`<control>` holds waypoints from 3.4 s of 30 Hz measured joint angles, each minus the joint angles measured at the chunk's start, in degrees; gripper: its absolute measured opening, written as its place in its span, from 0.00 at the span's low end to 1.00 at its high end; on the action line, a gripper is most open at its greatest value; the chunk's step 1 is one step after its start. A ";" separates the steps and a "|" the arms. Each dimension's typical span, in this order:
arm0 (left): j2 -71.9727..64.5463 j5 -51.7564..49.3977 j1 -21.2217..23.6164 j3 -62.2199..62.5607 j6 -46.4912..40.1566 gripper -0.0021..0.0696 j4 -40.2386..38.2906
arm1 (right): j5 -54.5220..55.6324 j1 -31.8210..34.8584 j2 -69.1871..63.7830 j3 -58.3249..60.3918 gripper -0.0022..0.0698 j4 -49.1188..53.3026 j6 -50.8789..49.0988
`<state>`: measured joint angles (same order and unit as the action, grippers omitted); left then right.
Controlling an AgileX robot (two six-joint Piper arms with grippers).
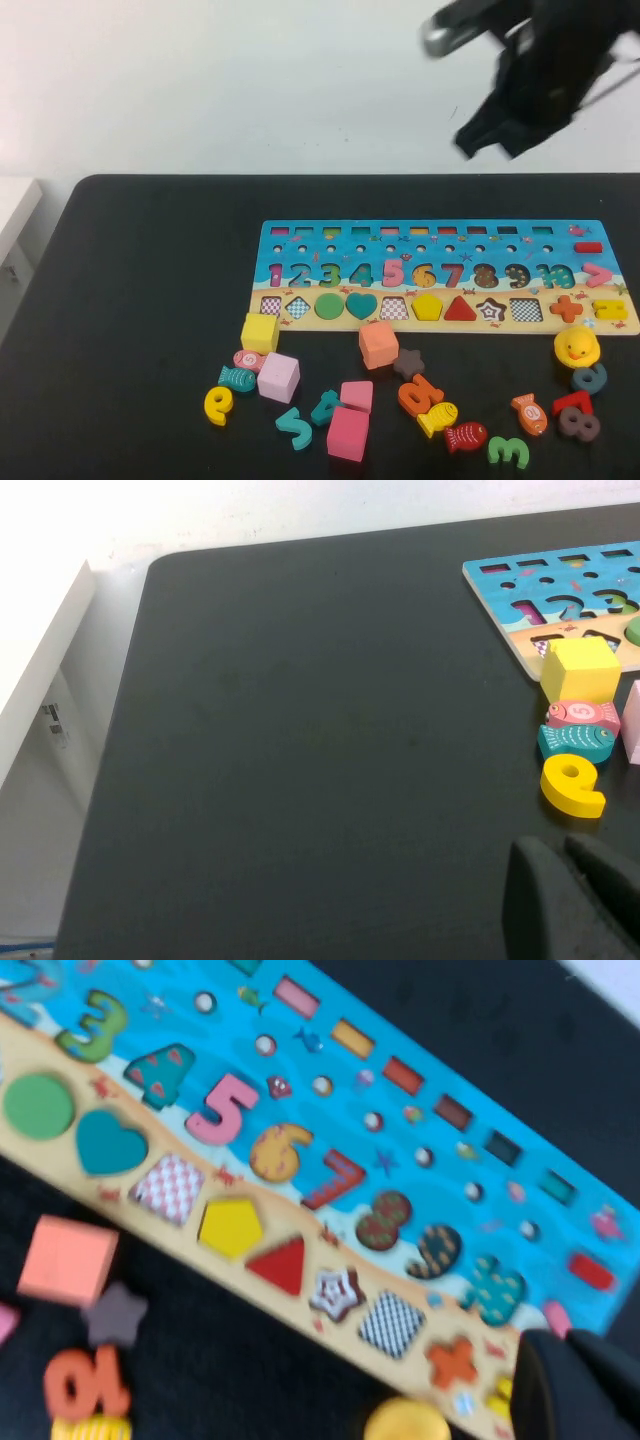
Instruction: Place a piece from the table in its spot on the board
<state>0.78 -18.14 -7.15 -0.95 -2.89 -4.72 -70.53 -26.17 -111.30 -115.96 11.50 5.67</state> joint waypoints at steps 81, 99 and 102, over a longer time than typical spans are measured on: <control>0.00 0.00 0.00 0.00 -0.12 0.03 0.00 | 49.97 36.54 111.92 117.31 0.06 -13.94 0.80; 0.00 0.00 0.00 0.00 -0.12 0.03 0.00 | 50.20 30.93 111.92 117.31 0.06 -12.09 -1.76; 0.00 0.00 0.00 0.00 -0.12 0.03 0.00 | 50.20 30.93 111.92 117.31 0.06 -12.00 -1.76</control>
<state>0.78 -18.14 -7.15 -0.95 -3.01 -4.72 -20.33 4.76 0.62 1.35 -0.49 3.91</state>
